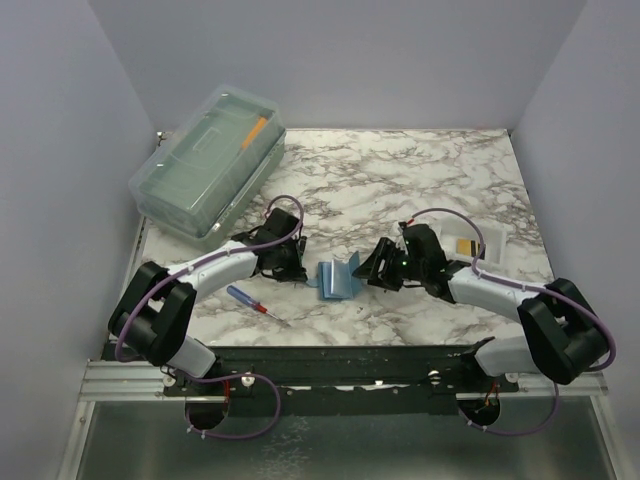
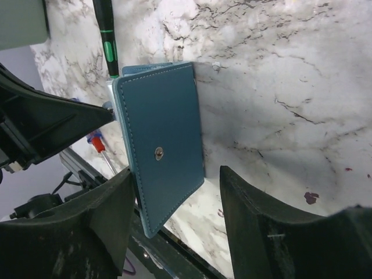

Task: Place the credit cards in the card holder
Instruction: Open the card holder at the center of the board.

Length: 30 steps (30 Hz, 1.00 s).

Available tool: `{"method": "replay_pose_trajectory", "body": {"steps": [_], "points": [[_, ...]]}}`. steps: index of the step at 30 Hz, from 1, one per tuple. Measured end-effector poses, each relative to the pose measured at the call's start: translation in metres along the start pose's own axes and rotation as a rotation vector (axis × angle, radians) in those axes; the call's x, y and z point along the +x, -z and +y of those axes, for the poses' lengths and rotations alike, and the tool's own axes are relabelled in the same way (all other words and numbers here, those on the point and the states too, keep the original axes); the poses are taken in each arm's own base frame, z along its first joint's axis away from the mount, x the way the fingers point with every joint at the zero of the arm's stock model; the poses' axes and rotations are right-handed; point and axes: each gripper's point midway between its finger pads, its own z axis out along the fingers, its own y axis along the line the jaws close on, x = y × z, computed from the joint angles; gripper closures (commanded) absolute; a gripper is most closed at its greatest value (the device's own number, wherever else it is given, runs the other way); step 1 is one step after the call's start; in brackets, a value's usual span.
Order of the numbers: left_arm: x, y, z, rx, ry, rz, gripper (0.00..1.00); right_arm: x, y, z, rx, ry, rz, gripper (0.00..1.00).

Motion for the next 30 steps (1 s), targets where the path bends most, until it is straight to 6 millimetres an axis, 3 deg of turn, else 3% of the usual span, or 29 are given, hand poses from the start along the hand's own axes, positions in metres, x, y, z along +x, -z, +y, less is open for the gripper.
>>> {"method": "replay_pose_trajectory", "body": {"steps": [4, 6, 9, 12, 16, 19, 25, 30], "points": [[0.006, 0.001, -0.007, 0.028, -0.028, 0.025, 1.00, 0.001, -0.005, -0.001, 0.012, 0.022, 0.014, 0.32], [0.010, 0.002, -0.012, 0.049, -0.045, 0.039, 1.00, -0.001, -0.007, -0.002, 0.026, 0.039, 0.011, 0.36], [0.012, 0.005, -0.023, 0.083, -0.071, 0.050, 1.00, -0.006, -0.008, -0.011, 0.089, 0.048, -0.009, 0.51], [0.010, 0.009, -0.027, 0.099, -0.094, 0.040, 1.00, -0.008, -0.002, -0.035, 0.210, 0.036, -0.039, 0.65], [0.008, 0.012, -0.028, 0.104, -0.116, 0.027, 1.00, -0.006, 0.011, -0.058, 0.314, 0.029, -0.068, 0.96], [0.008, 0.012, -0.028, 0.104, -0.133, 0.027, 0.88, -0.004, 0.010, -0.062, 0.328, 0.023, -0.065, 1.00], [0.005, 0.017, -0.036, 0.131, -0.165, 0.030, 0.48, 0.005, 0.007, -0.069, 0.316, 0.001, -0.057, 1.00], [0.009, 0.027, -0.055, 0.227, -0.178, 0.064, 0.32, 0.006, 0.012, -0.068, 0.300, -0.007, -0.071, 1.00]]}}
